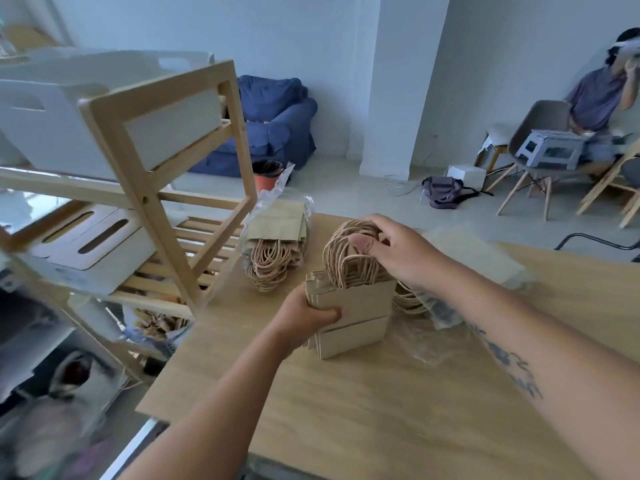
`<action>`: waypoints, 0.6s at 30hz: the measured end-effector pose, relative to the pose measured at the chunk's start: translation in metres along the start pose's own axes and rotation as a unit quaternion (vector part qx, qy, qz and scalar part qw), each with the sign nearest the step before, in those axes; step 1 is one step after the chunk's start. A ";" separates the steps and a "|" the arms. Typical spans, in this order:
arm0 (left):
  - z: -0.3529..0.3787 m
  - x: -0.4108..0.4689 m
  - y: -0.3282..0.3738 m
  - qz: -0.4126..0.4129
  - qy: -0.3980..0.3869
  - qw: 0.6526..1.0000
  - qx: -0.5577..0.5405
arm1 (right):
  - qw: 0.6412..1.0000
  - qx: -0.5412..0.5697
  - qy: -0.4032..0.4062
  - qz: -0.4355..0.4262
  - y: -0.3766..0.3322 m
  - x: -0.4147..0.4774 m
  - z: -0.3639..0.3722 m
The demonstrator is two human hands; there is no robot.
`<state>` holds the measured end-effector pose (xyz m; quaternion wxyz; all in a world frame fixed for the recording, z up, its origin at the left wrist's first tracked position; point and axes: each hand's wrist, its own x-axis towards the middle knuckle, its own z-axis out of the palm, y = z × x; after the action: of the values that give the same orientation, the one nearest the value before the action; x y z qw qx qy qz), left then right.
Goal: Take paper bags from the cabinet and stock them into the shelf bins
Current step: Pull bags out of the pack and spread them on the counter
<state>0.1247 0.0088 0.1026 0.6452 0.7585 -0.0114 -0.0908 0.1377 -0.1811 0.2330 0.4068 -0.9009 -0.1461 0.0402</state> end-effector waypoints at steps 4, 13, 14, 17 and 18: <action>-0.005 -0.007 -0.003 0.006 0.005 1.000 0.002 | 0.983 0.155 0.094 0.040 0.020 -0.013 0.006; -0.087 -0.019 -0.017 0.018 -0.063 0.997 0.041 | 0.974 0.180 -0.026 0.138 0.046 -0.032 0.108; -0.092 -0.020 -0.023 0.020 -0.063 0.997 0.041 | 0.972 0.187 -0.001 0.143 0.043 -0.030 0.123; -0.102 -0.022 -0.040 0.043 -0.047 0.996 0.066 | 0.971 0.193 0.050 0.134 0.036 -0.025 0.163; -0.105 -0.022 -0.043 0.056 -0.044 0.995 0.073 | 0.969 0.197 0.061 0.133 0.034 -0.023 0.171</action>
<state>0.1144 0.1212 0.0791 0.5910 0.7971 -0.0884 -0.0868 0.0904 -0.0854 0.0929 0.5753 -0.8152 0.0108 0.0666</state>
